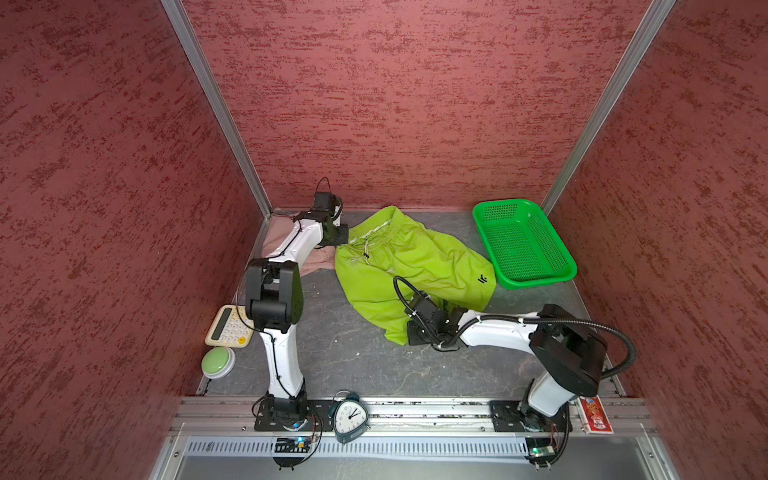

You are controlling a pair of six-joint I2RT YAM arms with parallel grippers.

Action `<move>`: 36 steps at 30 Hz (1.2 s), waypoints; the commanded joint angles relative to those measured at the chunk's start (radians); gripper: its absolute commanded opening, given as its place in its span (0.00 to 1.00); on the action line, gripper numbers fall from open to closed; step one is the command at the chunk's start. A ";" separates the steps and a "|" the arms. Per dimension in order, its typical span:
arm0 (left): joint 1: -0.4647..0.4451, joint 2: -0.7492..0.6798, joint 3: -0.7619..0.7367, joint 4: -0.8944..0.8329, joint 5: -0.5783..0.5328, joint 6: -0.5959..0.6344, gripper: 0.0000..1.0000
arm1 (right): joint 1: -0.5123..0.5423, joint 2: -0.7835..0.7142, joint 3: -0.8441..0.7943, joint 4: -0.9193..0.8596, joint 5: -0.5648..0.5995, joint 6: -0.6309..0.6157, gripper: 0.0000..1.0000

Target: Fold and stack the shorts

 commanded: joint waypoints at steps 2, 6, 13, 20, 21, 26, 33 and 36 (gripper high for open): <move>0.057 -0.119 -0.120 0.001 -0.003 -0.090 0.00 | -0.074 -0.099 -0.094 -0.173 -0.039 -0.037 0.00; 0.085 -0.205 -0.261 0.030 0.001 -0.118 0.00 | -0.167 -0.199 -0.142 -0.306 -0.080 -0.080 0.00; 0.054 -0.351 -0.497 0.008 0.064 -0.187 0.28 | -0.275 -0.360 -0.126 -0.447 -0.076 -0.115 0.16; 0.063 -0.588 -0.741 0.054 0.088 -0.319 0.33 | -0.328 -0.451 -0.085 -0.558 -0.009 -0.092 0.57; 0.064 -0.614 -0.775 0.070 0.095 -0.340 0.31 | -0.334 -0.483 -0.087 -0.564 -0.019 -0.074 0.59; 0.098 -0.694 -0.891 0.136 0.149 -0.397 0.29 | -0.318 -0.599 -0.225 -0.415 -0.195 0.081 0.67; 0.139 -0.690 -0.831 0.235 0.157 -0.312 0.63 | -0.205 -0.586 -0.344 -0.221 -0.182 0.205 0.72; 0.133 -0.655 -0.806 0.326 0.220 -0.286 0.99 | -0.182 -0.526 -0.359 -0.132 -0.172 0.217 0.72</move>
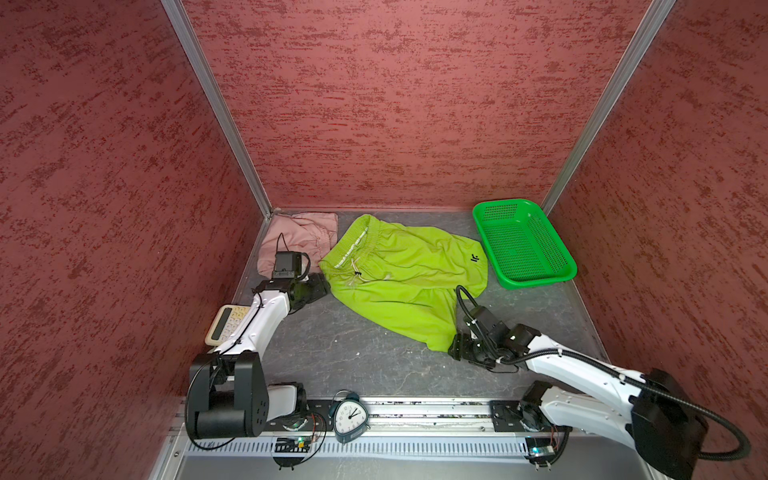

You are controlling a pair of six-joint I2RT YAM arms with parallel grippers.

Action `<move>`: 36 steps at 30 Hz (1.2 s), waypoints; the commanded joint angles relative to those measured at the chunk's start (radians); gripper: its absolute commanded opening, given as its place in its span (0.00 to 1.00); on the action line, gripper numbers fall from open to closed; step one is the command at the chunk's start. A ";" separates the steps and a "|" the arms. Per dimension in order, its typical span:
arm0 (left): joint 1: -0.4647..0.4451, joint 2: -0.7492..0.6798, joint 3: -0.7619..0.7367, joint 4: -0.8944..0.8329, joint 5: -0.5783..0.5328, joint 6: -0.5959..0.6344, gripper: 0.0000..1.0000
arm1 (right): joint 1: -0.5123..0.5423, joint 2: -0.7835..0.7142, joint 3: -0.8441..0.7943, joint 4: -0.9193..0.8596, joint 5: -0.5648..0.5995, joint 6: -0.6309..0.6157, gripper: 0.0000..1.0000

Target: Fold and stack the shorts

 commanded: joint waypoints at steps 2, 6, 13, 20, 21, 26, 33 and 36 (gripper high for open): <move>-0.009 0.080 0.073 0.141 0.059 0.064 0.99 | 0.029 0.061 -0.005 0.181 0.021 0.071 0.72; -0.029 0.212 0.138 0.143 0.035 0.117 0.99 | 0.035 0.091 -0.003 0.203 0.077 0.069 0.52; -0.071 0.338 0.198 0.166 -0.007 0.159 0.85 | 0.032 0.130 0.010 0.189 0.127 0.027 0.08; -0.097 0.363 0.227 0.079 -0.003 0.160 0.00 | -0.040 0.043 0.075 -0.066 0.177 -0.049 0.00; -0.105 0.343 0.210 0.051 -0.003 0.143 0.00 | -0.065 0.015 0.079 -0.103 0.173 -0.057 0.00; -0.106 0.177 0.036 -0.058 0.068 0.002 0.00 | -0.176 -0.088 0.086 -0.196 0.181 -0.086 0.00; -0.070 -0.158 -0.151 -0.199 0.023 -0.151 0.50 | -0.227 -0.077 0.142 -0.266 0.177 -0.159 0.15; -0.067 -0.248 -0.133 -0.281 -0.021 -0.168 0.89 | -0.257 -0.106 0.170 -0.273 0.146 -0.174 0.19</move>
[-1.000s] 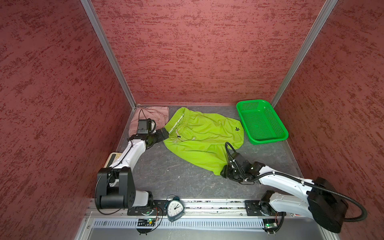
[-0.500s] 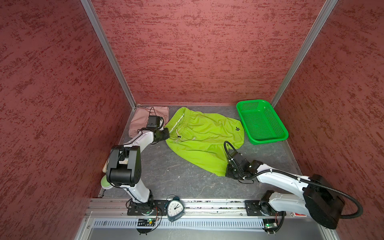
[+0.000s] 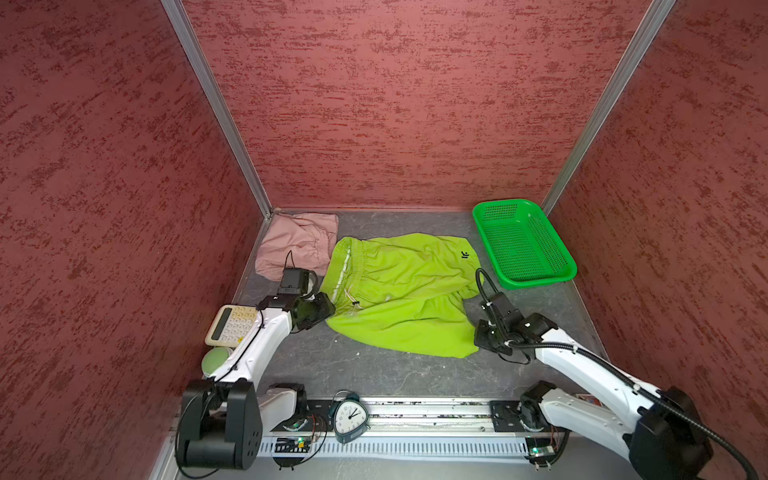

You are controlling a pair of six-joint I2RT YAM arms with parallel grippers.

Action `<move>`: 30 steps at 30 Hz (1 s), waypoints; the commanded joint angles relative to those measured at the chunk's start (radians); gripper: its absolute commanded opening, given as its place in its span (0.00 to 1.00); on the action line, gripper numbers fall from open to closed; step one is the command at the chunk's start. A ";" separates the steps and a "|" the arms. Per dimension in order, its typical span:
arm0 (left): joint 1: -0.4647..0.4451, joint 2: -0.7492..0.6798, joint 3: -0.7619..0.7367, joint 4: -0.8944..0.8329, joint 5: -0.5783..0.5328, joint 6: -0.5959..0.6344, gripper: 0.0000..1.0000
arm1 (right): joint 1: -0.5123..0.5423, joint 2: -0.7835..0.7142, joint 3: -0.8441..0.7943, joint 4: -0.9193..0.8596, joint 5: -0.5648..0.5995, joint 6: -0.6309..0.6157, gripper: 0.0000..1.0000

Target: Fold and stack the shorts

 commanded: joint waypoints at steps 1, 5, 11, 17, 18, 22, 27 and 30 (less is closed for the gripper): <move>0.008 -0.077 0.031 -0.098 -0.032 -0.060 1.00 | -0.030 -0.040 0.078 -0.060 0.024 -0.031 0.25; 0.007 -0.089 0.175 -0.105 -0.083 -0.055 0.99 | -0.034 -0.068 0.154 -0.011 0.077 -0.041 0.59; -0.034 0.171 0.344 0.153 0.020 0.139 0.99 | -0.035 0.090 0.178 0.163 0.014 -0.109 0.62; -0.102 0.549 0.599 0.094 -0.031 0.311 0.99 | -0.041 0.117 0.179 0.233 0.011 -0.133 0.63; -0.105 0.596 0.624 0.090 -0.028 0.335 1.00 | -0.042 0.120 0.178 0.235 0.007 -0.134 0.63; -0.107 0.719 0.669 0.075 0.024 0.384 0.84 | -0.045 0.118 0.155 0.251 -0.009 -0.127 0.63; -0.119 0.758 0.645 0.044 0.053 0.401 0.78 | -0.047 0.098 0.111 0.278 -0.031 -0.104 0.63; -0.125 0.752 0.606 0.019 0.063 0.394 0.78 | -0.047 0.111 0.102 0.294 -0.051 -0.098 0.63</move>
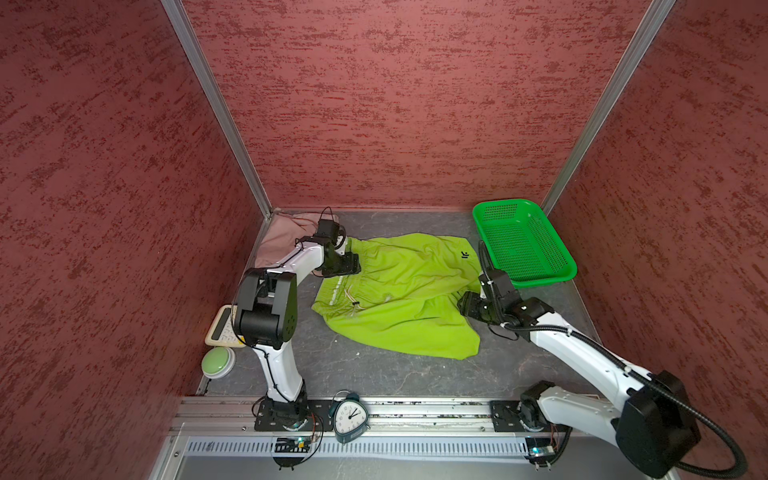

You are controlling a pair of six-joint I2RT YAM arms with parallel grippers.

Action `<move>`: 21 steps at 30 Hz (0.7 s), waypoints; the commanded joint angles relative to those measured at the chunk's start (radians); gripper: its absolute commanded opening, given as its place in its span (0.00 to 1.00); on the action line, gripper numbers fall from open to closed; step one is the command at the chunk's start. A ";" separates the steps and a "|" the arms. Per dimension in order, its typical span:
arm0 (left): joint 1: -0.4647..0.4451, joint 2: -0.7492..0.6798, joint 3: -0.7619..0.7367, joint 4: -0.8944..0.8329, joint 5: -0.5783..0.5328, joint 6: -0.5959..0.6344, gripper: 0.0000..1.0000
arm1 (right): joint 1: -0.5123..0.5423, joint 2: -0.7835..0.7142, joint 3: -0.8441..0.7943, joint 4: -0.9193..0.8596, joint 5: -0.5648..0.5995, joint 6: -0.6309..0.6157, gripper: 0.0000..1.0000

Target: Fold and stack the shorts

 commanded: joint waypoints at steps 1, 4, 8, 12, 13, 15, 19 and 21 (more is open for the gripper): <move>-0.011 -0.011 -0.039 -0.050 0.038 0.022 0.79 | -0.008 0.002 -0.012 0.050 -0.036 0.014 0.64; -0.020 -0.027 -0.088 -0.053 0.008 0.019 0.83 | -0.008 0.011 -0.022 0.071 -0.050 0.017 0.64; -0.025 -0.034 -0.132 -0.041 0.014 0.008 0.84 | -0.008 0.029 -0.022 0.089 -0.065 0.013 0.65; -0.036 -0.050 -0.160 -0.007 0.107 -0.021 0.80 | -0.008 0.044 -0.027 0.101 -0.071 0.009 0.65; -0.041 -0.055 -0.168 0.003 0.123 -0.026 0.78 | -0.008 0.044 -0.030 0.104 -0.070 0.011 0.65; -0.047 -0.059 -0.171 0.008 0.130 -0.035 0.76 | -0.009 0.041 -0.041 0.113 -0.071 0.014 0.65; -0.049 -0.068 -0.146 -0.040 0.086 -0.032 0.73 | -0.009 0.032 -0.049 0.102 -0.060 0.017 0.65; -0.049 -0.086 -0.139 -0.043 0.063 -0.039 0.70 | -0.008 0.023 -0.058 0.099 -0.052 0.018 0.65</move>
